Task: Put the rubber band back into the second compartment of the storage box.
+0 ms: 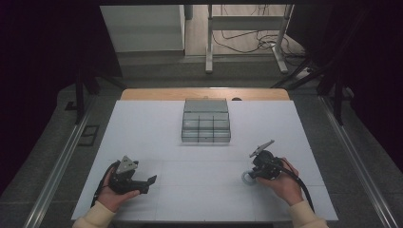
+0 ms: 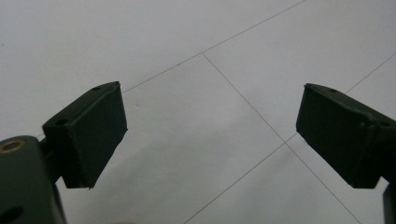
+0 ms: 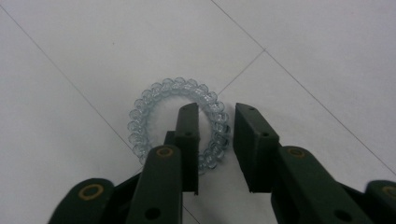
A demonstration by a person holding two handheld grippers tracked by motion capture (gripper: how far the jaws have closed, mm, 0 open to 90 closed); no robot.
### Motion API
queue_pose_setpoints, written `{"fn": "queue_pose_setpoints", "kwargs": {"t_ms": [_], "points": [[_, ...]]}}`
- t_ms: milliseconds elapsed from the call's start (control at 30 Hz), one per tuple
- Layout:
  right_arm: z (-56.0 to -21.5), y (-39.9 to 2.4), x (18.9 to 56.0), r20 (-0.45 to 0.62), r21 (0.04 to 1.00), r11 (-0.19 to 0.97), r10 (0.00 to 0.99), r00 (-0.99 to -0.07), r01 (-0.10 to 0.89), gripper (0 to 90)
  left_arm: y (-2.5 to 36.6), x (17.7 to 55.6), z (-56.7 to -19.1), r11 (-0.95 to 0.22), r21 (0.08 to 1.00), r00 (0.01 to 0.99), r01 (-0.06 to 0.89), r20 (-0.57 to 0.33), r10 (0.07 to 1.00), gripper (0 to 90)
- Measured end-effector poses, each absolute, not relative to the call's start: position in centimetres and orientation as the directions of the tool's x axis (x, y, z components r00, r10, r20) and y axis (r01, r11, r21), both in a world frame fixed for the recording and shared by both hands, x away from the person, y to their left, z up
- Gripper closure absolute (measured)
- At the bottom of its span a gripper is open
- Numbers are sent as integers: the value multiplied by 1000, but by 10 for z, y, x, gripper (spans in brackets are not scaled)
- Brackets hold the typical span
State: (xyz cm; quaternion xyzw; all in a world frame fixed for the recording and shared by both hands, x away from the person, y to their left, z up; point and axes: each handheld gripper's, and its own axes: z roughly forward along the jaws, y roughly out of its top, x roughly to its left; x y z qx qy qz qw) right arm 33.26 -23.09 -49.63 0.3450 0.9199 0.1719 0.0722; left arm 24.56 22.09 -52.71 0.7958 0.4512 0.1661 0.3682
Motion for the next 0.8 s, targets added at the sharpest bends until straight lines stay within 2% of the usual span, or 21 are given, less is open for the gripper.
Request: {"fn": "queue_pose_setpoints", "kwargs": {"t_ms": [200,500,800], "points": [[-496,-231,332,-15,367,714,645,-764,596,775,221,245,-527,-321,737,538,595,-68,840,92],[-496,-231,331,-14,373,717,640,-768,590,809,221,245,-527,-321,737,538,595,-69,840,92],[-480,-231,327,-5,426,698,639,-770,576,813,221,245,-527,-321,737,538,595,-69,840,92]]}}
